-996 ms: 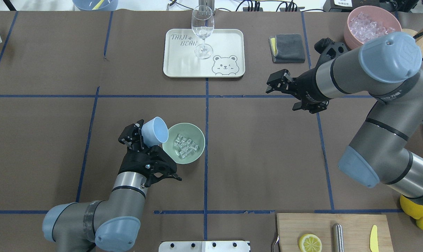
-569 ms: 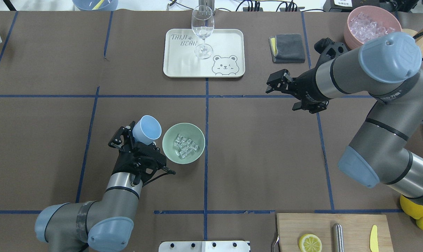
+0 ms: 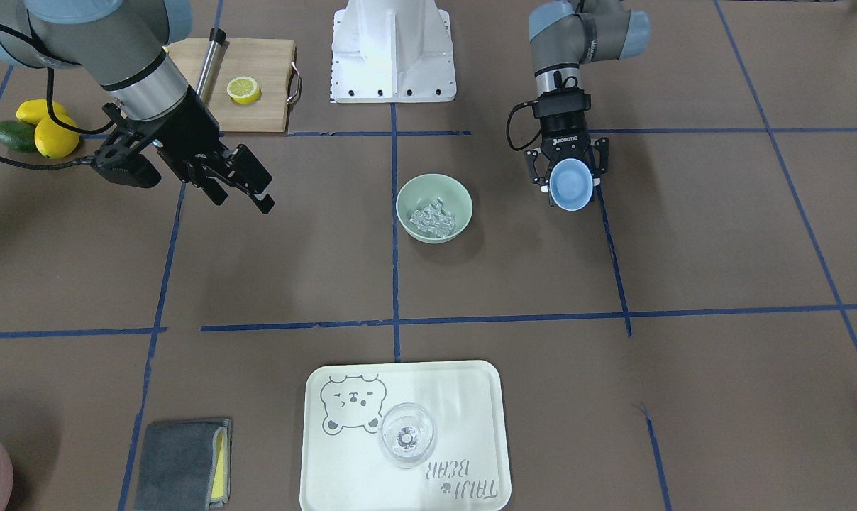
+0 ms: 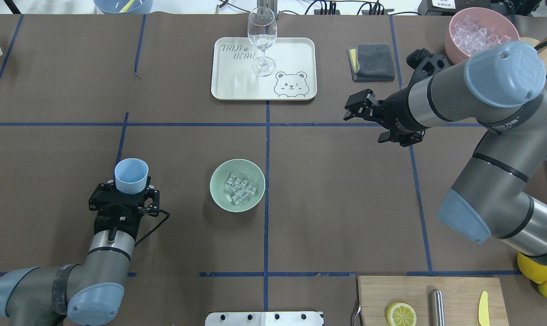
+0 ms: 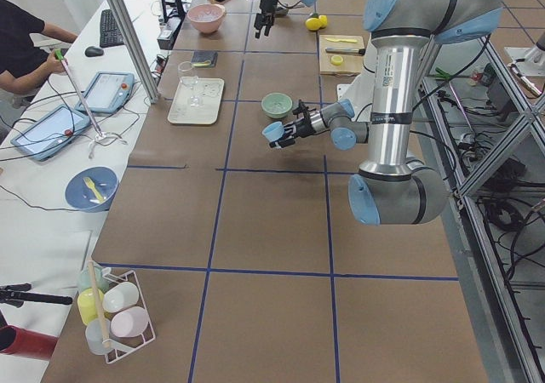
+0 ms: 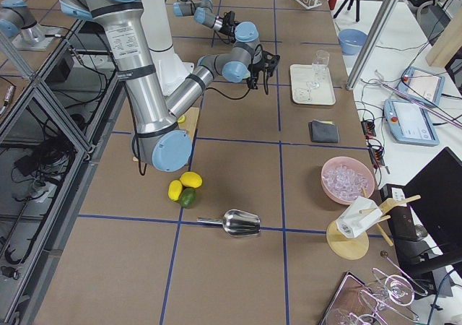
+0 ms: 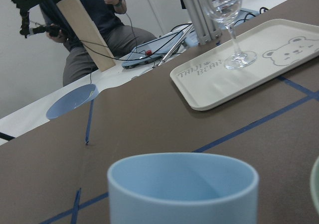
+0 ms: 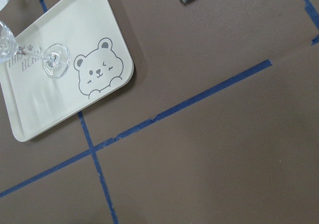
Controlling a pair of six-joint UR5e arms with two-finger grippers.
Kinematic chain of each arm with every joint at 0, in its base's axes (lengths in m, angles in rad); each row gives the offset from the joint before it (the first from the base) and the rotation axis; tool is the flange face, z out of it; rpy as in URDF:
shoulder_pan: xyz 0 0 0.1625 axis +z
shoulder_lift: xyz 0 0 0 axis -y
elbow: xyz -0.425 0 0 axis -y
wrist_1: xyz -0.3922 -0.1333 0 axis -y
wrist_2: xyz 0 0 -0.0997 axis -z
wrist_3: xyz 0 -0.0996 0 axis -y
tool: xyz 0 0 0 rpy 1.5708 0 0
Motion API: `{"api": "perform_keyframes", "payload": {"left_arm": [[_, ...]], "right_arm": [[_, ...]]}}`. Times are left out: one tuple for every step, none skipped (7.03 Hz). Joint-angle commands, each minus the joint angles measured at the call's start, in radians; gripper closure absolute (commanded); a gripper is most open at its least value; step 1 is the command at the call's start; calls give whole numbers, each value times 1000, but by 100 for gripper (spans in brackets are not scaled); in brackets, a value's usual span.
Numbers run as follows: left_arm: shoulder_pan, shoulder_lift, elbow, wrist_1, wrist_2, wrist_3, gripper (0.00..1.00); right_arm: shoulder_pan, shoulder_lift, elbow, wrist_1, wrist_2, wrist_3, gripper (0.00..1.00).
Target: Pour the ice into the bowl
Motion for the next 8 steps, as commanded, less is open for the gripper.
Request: {"api": "perform_keyframes", "payload": {"left_arm": [[-13,71,5,-7,11,-147,100],[-25,127,14,-28,18,-202,100],[-33,189,17,-112,34,-195,100],[-54,206,74,-175,34,-198,100],[-81,211,108,-283,34,-204,100],[-91,247,188,-486,35,-196,100],[-92,293,233,-721,34,-189,100],[-93,287,337,-819,60,-95,100]], "right_arm": [[-1,0,2,0,0,0,0],[-1,2,3,0,0,2,0],[-1,2,3,0,0,0,0],[-1,3,3,0,-2,2,0],[-1,3,6,0,-2,2,0],[-2,3,8,0,-2,2,0],[-2,3,9,0,-2,2,0],[-2,3,11,0,-2,2,0]]}}
